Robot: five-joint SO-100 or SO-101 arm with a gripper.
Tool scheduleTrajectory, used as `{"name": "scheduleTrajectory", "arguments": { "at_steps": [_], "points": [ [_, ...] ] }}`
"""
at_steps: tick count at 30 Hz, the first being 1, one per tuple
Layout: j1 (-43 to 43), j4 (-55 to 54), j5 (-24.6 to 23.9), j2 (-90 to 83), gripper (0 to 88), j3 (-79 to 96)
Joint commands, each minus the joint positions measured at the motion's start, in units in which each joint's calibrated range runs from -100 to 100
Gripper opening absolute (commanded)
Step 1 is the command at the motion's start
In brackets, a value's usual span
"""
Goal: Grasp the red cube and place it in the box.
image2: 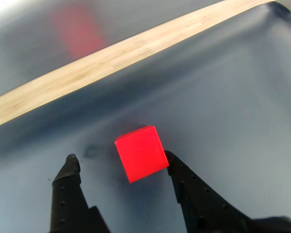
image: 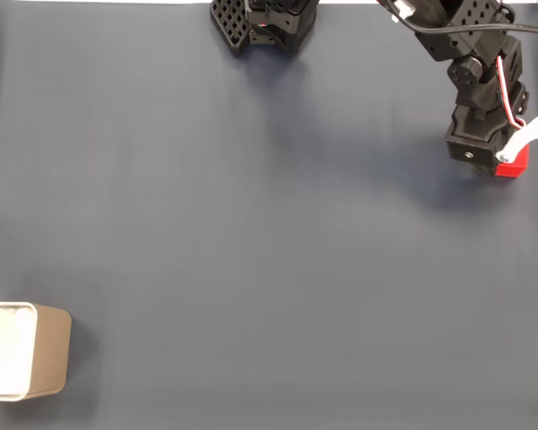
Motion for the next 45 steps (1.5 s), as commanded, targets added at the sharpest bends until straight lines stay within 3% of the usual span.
{"name": "scheduleTrajectory", "arguments": {
  "at_steps": [1, 32, 45],
  "points": [
    [-0.46, 0.19, 0.44, -4.30, 39.2, 0.10],
    [-3.37, -1.94, -0.88, -5.95, 39.2, -1.27],
    [-0.39, -2.10, -1.22, -5.69, 36.3, 0.46]
  ]
}}
